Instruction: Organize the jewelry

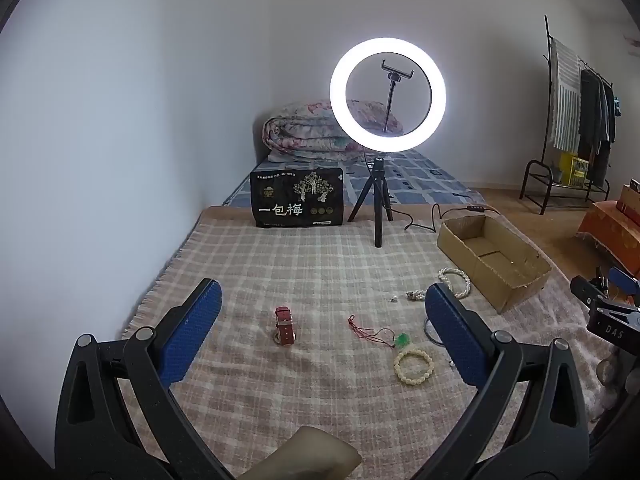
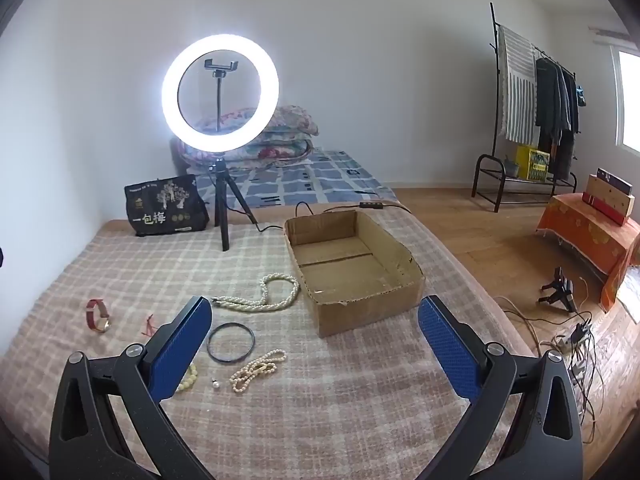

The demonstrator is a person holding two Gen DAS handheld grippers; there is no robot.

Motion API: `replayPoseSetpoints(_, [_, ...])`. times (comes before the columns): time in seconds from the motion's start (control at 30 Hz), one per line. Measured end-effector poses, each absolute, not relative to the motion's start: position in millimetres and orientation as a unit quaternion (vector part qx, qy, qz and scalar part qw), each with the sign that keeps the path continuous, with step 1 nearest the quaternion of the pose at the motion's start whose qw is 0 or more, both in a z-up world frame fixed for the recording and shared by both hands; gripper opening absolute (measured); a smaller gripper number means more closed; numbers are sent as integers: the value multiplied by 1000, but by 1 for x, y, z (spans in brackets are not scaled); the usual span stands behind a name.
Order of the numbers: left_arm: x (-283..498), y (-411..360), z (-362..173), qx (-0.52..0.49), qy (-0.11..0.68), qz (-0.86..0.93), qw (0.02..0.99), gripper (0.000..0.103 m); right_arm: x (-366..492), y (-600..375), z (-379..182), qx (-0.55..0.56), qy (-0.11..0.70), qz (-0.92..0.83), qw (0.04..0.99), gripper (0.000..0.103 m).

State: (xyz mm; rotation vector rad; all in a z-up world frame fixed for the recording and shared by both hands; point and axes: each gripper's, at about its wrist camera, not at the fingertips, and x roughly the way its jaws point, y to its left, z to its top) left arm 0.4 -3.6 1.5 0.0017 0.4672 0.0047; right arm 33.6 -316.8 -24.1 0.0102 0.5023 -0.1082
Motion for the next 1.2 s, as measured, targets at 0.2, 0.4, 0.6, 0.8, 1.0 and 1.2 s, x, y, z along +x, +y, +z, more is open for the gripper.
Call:
replayPoseSetpoints(0.2, [1, -3, 3, -2, 231, 3, 973, 103, 33, -315, -24, 3, 247, -51, 968, 102])
replayPoseSetpoints(0.4, [1, -2, 3, -3, 230, 2, 973, 103, 32, -315, -23, 2, 248, -49, 968, 102])
replayPoseSetpoints(0.6, [0, -2, 3, -4, 229, 2, 973, 103, 32, -312, -22, 0, 247, -48, 968, 102])
replayPoseSetpoints(0.8, [-1, -3, 12, -5, 228, 3, 974, 103, 32, -311, -21, -1, 246, -48, 968, 102])
replayPoseSetpoints(1.0, [-1, -3, 13, -5, 228, 3, 974, 103, 31, -309, -21, -3, 245, -47, 968, 102])
replayPoseSetpoints(1.2, [-1, -3, 12, -5, 227, 3, 974, 103, 31, -307, -20, -4, 245, -45, 968, 102])
